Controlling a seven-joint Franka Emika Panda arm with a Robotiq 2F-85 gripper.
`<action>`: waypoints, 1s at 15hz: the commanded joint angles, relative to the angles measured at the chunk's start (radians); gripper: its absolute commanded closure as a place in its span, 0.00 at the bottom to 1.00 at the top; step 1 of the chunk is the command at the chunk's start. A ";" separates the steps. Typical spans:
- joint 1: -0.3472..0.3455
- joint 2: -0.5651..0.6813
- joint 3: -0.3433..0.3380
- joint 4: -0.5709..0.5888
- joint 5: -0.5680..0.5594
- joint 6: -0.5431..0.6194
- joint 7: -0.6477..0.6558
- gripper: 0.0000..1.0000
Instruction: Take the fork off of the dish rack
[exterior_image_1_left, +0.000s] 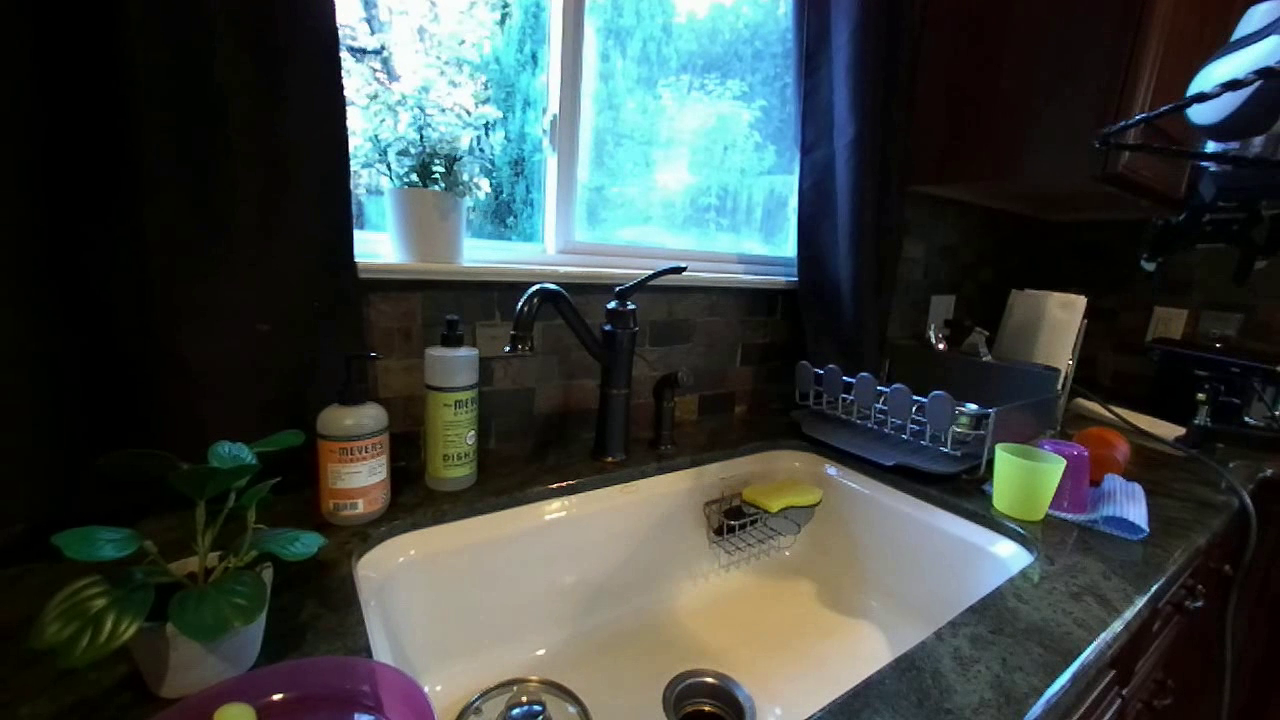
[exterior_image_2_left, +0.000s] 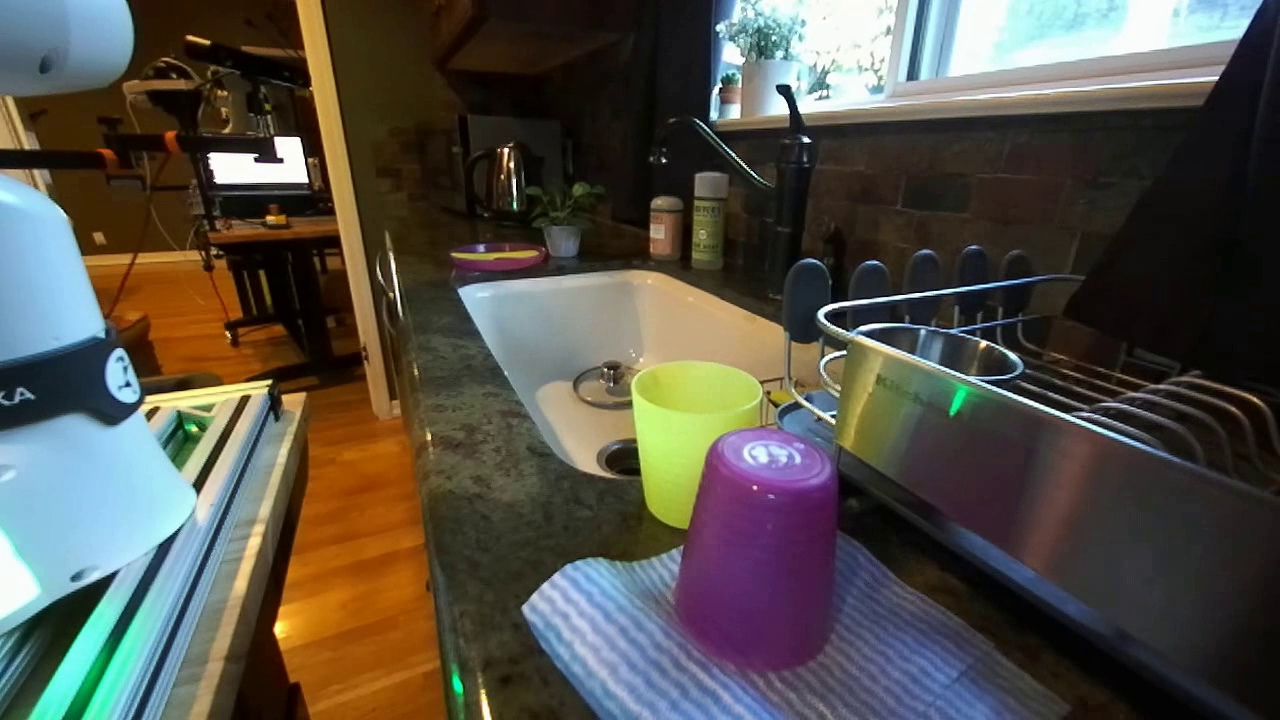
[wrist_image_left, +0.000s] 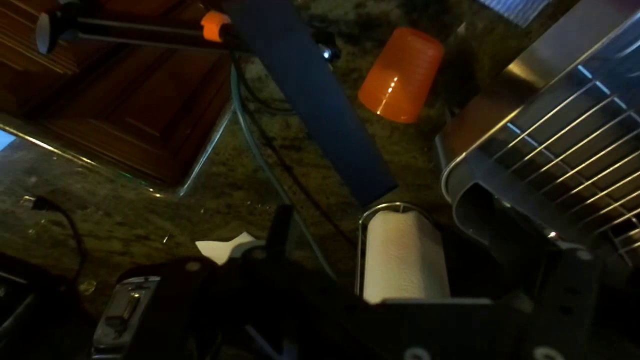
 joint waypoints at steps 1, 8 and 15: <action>0.004 0.017 -0.007 0.021 0.001 -0.004 -0.001 0.00; -0.023 0.194 0.025 0.201 -0.084 -0.016 0.226 0.00; 0.104 0.480 0.023 0.546 -0.387 -0.163 0.617 0.00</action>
